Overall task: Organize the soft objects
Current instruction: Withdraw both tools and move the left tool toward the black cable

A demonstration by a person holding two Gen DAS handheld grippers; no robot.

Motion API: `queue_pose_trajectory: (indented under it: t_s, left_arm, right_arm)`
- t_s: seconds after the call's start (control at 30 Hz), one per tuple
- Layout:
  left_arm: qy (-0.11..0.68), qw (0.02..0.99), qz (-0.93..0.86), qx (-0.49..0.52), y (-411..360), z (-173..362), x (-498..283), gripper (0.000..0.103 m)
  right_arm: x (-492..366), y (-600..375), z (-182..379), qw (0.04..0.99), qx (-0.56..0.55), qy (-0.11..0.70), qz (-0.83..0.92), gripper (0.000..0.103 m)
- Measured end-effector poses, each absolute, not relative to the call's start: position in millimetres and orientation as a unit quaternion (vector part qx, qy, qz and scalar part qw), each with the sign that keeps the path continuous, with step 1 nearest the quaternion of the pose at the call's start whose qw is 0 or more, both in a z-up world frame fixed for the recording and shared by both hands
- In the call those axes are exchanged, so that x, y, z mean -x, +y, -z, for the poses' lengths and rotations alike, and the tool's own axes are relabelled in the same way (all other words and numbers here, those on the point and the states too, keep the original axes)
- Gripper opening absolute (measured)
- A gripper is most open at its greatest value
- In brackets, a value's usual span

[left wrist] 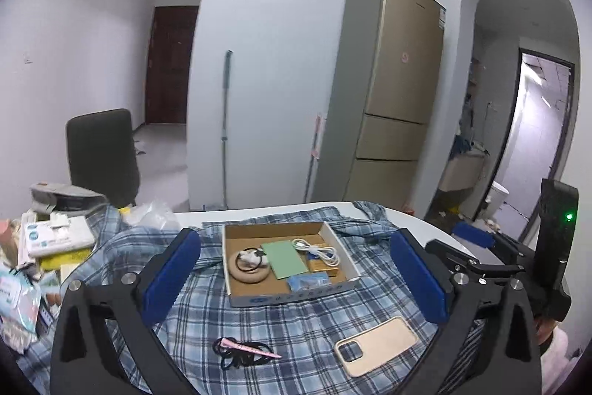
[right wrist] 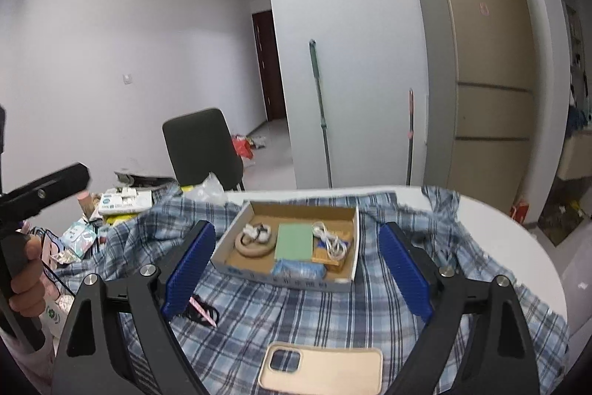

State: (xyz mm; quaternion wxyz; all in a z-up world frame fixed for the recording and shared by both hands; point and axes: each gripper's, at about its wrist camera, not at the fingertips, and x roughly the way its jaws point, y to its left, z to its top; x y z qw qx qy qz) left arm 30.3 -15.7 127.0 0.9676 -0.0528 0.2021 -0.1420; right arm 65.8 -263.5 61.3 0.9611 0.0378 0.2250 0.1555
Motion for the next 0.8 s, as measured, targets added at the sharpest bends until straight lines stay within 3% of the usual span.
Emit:
queue_pose_trajectory:
  t_s: [0.2, 0.8]
  left_arm:
    - [0.208, 0.971, 0.108, 0.041, -7, -107, -19, 0.103]
    - [0.346, 0.933, 0.096, 0.033, 6, -10, -47, 0.103]
  right_arm:
    - [-66, -271, -35, 0.954, -0.055, 0.256, -0.144, 0.089]
    - [-82, -287, 29, 0.933, -0.075, 0.336, -0.107, 0.089]
